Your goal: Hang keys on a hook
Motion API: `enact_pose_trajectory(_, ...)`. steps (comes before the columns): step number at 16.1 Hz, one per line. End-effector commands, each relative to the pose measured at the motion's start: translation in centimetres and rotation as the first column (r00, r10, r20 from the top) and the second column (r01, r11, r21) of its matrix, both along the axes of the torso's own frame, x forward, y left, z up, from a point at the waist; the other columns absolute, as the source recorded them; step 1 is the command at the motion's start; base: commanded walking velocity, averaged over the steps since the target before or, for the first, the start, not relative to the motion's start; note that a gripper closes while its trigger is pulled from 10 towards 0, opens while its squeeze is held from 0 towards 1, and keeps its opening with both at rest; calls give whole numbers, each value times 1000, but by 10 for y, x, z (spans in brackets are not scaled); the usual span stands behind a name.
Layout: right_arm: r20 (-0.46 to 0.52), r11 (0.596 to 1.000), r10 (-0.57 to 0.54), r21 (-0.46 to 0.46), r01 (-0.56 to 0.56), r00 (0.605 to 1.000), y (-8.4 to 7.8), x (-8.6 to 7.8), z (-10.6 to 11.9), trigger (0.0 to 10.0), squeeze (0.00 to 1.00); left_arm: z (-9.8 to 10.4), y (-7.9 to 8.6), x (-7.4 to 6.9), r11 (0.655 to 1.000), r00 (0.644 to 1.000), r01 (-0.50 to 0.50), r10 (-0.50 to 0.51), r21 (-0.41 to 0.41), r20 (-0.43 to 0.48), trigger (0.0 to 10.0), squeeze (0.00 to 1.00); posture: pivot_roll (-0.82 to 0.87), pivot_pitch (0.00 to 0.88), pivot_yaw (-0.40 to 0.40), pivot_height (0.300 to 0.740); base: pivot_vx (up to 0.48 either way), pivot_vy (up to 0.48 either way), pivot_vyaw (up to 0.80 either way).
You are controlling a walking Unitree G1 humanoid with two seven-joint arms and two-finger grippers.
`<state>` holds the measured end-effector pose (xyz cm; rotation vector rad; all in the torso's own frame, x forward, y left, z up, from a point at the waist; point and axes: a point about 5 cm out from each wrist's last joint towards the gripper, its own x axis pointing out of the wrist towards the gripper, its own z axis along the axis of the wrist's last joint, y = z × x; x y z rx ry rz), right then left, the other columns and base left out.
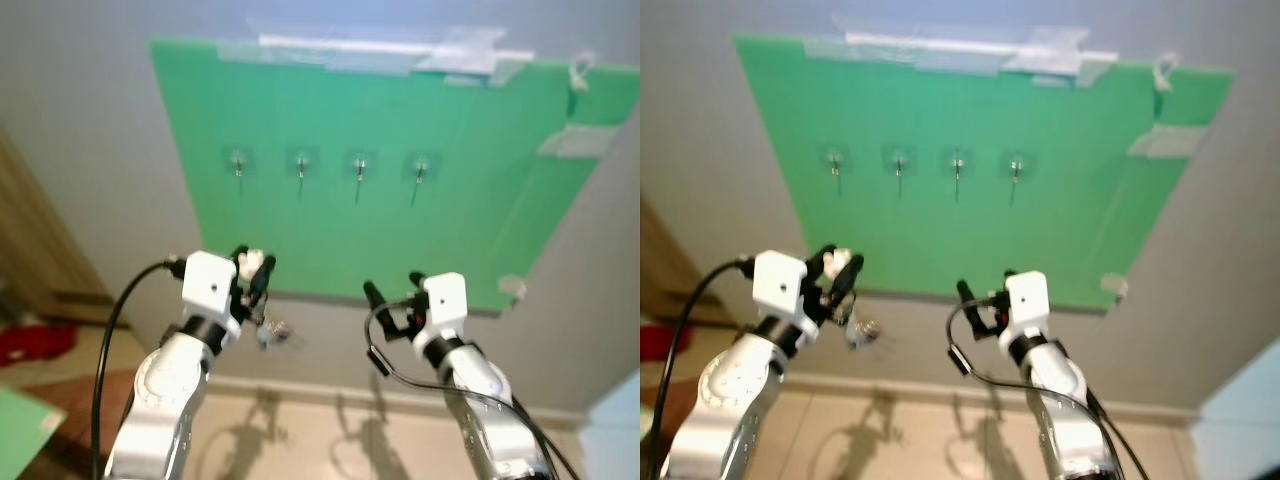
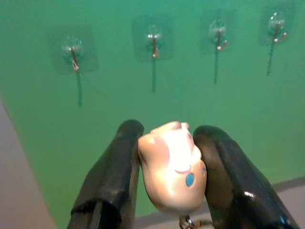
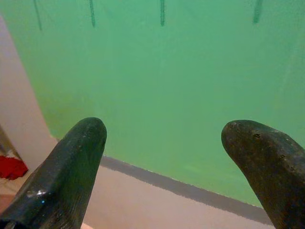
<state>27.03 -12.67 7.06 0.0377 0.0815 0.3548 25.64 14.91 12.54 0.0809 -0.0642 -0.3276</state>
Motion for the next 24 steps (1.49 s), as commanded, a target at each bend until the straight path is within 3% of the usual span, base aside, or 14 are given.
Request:
enact_pose_trajectory(1, 9, 1000, -1, -13, 1, 1000, 0, 0, 3, 10000, 0, 3, 4, 1, 1000, 1000, -21, 21, 5, 2, 0, 0, -21, 0, 40, 740, 0, -458, 0)
enact_pose_trajectory(6, 13, 1000, -5, -28, 5, 1000, -2, -2, 3, 10000, 0, 3, 3, 3, 999, 999, -32, 32, 10, -3, 0, 0, -26, 0, 39, 740, 0, -438, 385)
enact_pose_trajectory(12, 2, 1000, -10, -18, 10, 1000, -3, -4, 2, 10000, 0, 11, 16, 21, 994, 995, -101, 100, 51, 11, 0, 0, -20, 0, 36, 740, 93, -129, 131)
enact_pose_trajectory(17, 3, 1000, 5, -23, -5, 1000, -1, -1, 2, 10000, 0, 34, 17, 68, 983, 990, -130, 122, 131, 64, 0, 0, -28, 0, 27, 740, 0, 0, 0)
enact_pose_trajectory(21, 10, 1000, -6, -27, 7, 1000, -2, 1, 4, 10000, 0, 55, 19, 92, 983, 983, -161, 151, 89, 106, 0, 0, -52, 0, 35, 740, 0, 0, 0)
enact_pose_trajectory(24, 8, 999, -18, -30, 18, 1000, -3, -1, 3, 10000, 0, 80, 21, 118, 977, 976, -180, 162, 112, 148, 0, 0, -73, 0, 49, 740, 0, 0, 0)
